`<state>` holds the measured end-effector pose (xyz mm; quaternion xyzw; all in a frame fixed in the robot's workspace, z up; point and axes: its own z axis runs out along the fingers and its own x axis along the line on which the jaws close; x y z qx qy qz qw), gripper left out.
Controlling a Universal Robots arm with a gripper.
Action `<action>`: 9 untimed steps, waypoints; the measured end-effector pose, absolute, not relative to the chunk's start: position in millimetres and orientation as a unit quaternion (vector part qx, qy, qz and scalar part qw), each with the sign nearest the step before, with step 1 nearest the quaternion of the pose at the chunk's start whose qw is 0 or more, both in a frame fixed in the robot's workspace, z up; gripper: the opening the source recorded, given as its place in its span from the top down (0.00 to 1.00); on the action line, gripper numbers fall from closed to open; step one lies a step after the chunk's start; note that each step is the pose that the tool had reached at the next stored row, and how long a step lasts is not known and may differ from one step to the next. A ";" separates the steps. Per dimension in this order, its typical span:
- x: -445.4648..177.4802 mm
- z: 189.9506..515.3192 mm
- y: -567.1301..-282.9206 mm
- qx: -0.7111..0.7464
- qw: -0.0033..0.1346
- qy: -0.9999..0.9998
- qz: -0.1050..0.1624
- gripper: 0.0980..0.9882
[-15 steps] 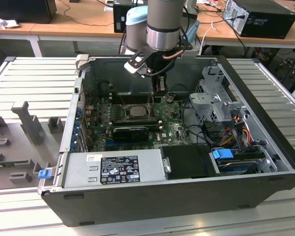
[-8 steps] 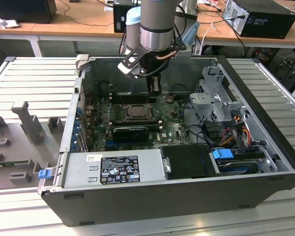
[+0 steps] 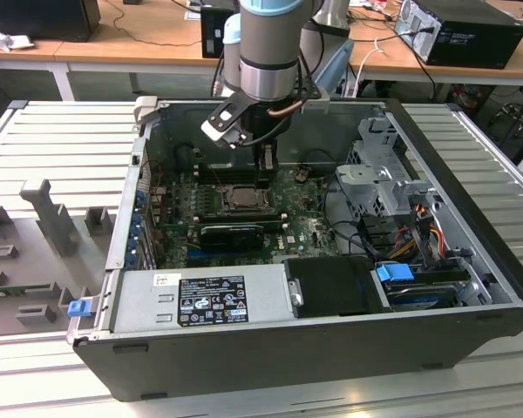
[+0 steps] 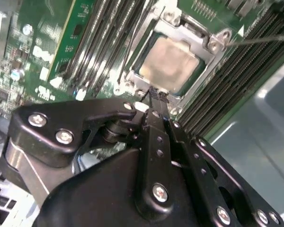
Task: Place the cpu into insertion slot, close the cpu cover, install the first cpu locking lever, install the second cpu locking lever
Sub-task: 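Close the cpu cover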
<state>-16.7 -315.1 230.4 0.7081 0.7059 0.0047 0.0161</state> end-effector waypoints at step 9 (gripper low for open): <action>-41.9 228.1 -314.9 0.707 0.014 0.707 0.002 0.99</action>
